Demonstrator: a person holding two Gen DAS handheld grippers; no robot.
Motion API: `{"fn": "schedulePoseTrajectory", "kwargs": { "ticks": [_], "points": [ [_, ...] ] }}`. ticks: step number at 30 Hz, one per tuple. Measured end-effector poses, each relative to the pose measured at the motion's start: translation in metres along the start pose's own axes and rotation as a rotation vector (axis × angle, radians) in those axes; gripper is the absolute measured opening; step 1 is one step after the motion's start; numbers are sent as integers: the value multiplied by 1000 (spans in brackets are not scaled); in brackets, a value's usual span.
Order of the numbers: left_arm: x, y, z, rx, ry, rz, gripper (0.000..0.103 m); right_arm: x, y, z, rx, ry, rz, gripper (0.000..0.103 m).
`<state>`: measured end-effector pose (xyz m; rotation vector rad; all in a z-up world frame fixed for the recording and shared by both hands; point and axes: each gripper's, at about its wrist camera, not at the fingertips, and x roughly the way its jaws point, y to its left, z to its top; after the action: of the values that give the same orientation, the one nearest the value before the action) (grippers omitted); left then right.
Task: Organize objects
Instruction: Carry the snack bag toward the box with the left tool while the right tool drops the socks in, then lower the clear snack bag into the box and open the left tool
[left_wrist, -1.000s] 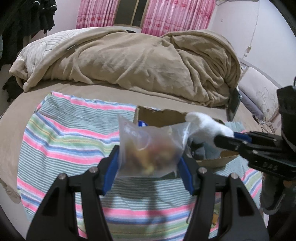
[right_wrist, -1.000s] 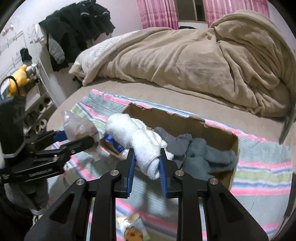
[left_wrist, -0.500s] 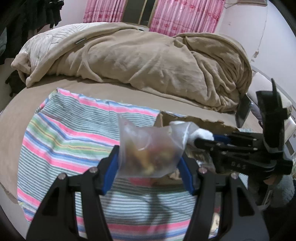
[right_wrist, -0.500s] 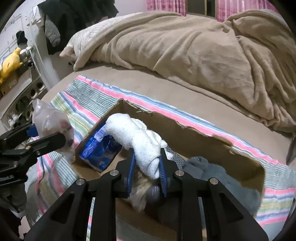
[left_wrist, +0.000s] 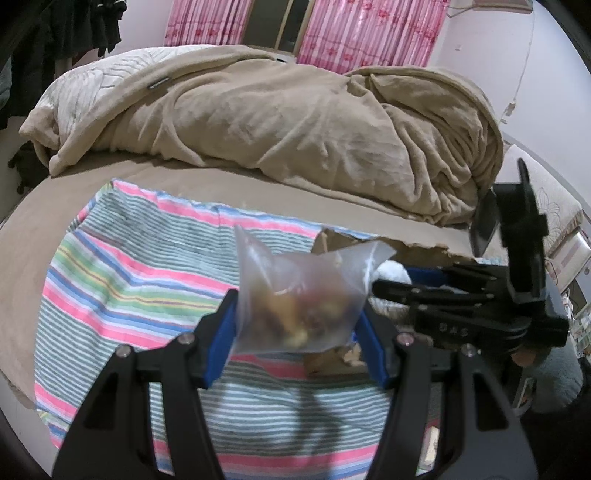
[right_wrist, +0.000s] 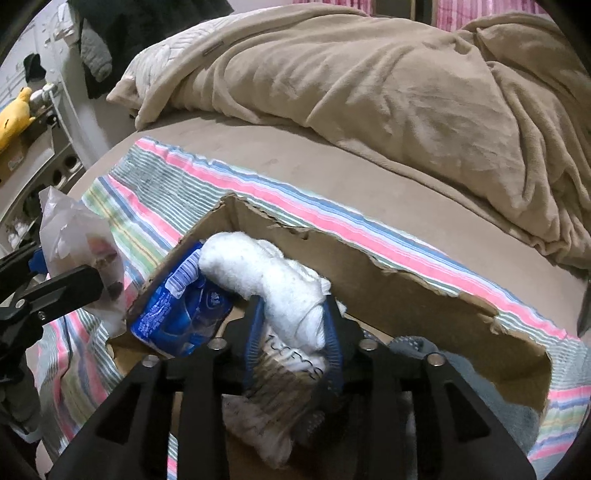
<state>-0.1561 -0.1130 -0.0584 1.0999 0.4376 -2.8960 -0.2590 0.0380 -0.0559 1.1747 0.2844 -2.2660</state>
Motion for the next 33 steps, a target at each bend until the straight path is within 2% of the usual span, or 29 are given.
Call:
{"fn": "schedulePoseTrajectory", "kwargs": {
  "ticks": [6,16,33],
  "points": [
    [-14,-21,2,27,-14,-6,61,-40,-14,-9,48,-62,6,52],
    [-15,-74,2,96,4,-34,61,-103,-53,-40,113,-142,-14,53],
    [50,-162,-10,154,112,-87,61,-128,-116,-84,228,-196,27,53]
  ]
}}
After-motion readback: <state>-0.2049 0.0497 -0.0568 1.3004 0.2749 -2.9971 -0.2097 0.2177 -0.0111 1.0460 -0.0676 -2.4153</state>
